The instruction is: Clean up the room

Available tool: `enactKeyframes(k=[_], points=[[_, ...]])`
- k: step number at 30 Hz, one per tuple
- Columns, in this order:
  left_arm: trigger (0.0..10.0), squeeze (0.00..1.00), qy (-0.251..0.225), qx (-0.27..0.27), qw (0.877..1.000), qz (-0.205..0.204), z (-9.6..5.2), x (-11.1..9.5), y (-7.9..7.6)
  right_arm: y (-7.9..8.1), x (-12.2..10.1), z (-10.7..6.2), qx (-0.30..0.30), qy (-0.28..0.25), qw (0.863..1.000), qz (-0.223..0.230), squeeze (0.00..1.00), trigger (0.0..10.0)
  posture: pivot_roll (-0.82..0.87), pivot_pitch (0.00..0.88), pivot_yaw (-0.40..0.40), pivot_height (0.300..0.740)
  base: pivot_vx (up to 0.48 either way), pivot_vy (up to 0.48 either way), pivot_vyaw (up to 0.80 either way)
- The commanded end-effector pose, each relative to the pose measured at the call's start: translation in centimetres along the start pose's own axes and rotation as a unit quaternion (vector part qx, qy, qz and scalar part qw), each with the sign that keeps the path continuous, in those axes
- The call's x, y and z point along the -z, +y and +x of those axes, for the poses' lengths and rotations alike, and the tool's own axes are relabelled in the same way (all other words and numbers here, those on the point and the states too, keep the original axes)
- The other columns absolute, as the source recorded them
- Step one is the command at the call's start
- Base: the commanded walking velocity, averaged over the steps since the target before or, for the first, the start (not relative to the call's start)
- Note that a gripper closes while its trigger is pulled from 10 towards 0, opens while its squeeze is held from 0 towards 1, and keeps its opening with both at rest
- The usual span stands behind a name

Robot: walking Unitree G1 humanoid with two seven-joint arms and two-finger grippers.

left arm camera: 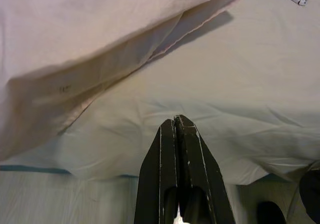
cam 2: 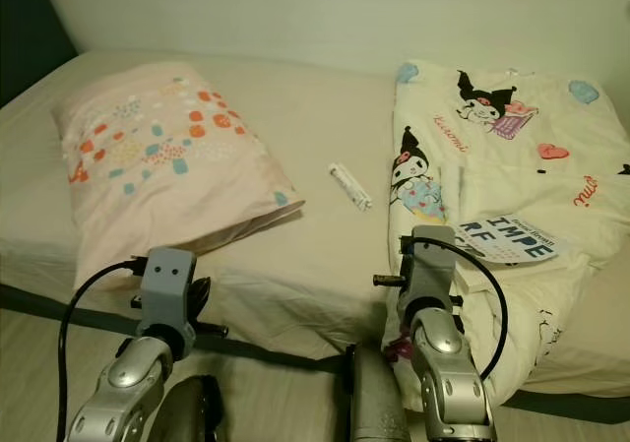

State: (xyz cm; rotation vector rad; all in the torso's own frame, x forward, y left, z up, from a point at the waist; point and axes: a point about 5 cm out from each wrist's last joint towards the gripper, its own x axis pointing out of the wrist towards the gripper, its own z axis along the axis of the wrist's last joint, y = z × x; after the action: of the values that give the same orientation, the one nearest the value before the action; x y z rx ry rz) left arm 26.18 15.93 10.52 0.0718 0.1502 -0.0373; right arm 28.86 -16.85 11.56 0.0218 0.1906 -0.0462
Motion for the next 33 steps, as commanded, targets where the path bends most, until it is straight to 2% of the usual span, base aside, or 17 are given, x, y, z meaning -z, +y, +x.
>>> enactKeyframes(k=[1, 5, 10, 20, 27, 33], points=[[10.0, 0.0, 0.007, 0.004, 1.0, -0.004, -0.07, 0.46, -0.28, -0.15, 0.15, -0.22, 0.003, 0.001, 1.0, 0.005, 0.0, 10.0, -0.11, 0.201, -0.03, 0.585, 0.0, 0.0, 0.0], [10.0, 0.0, 0.012, 0.002, 1.0, -0.012, -0.15, 0.76, -0.19, -0.34, 0.09, -0.25, 0.005, 0.002, 1.0, 0.005, 0.0, 10.0, -0.12, 0.202, -0.032, 0.585, 0.0, 0.0, 0.0], [10.0, 0.0, 0.015, -0.002, 1.0, -0.013, -0.27, 0.99, 0.11, -0.46, 0.01, -0.28, 0.005, 0.002, 1.0, 0.001, 0.0, 10.0, -0.12, 0.199, -0.04, 0.565, 0.0, 0.0, 0.0], [10.0, 0.0, 0.013, -0.002, 1.0, -0.018, -0.44, 1.13, 0.0, -0.29, 0.01, -0.27, -0.001, 0.005, 1.0, -0.006, 0.0, 10.0, -0.12, 0.19, -0.053, 0.565, 0.0, 0.0, 0.0], [10.0, 0.0, 0.008, -0.005, 1.0, -0.016, -0.53, 1.17, 0.25, -0.26, -0.03, -0.24, -0.007, 0.008, 1.0, -0.011, 0.0, 10.0, -0.12, 0.189, -0.061, 0.546, 0.0, 0.0, 0.0], [10.0, 0.0, 0.007, -0.009, 1.0, -0.013, -0.59, 1.22, 0.46, -0.24, -0.08, -0.2, -0.009, 0.008, 1.0, -0.014, 0.0, 10.0, -0.12, 0.192, -0.069, 0.546, 0.0, 0.0, 0.0]])
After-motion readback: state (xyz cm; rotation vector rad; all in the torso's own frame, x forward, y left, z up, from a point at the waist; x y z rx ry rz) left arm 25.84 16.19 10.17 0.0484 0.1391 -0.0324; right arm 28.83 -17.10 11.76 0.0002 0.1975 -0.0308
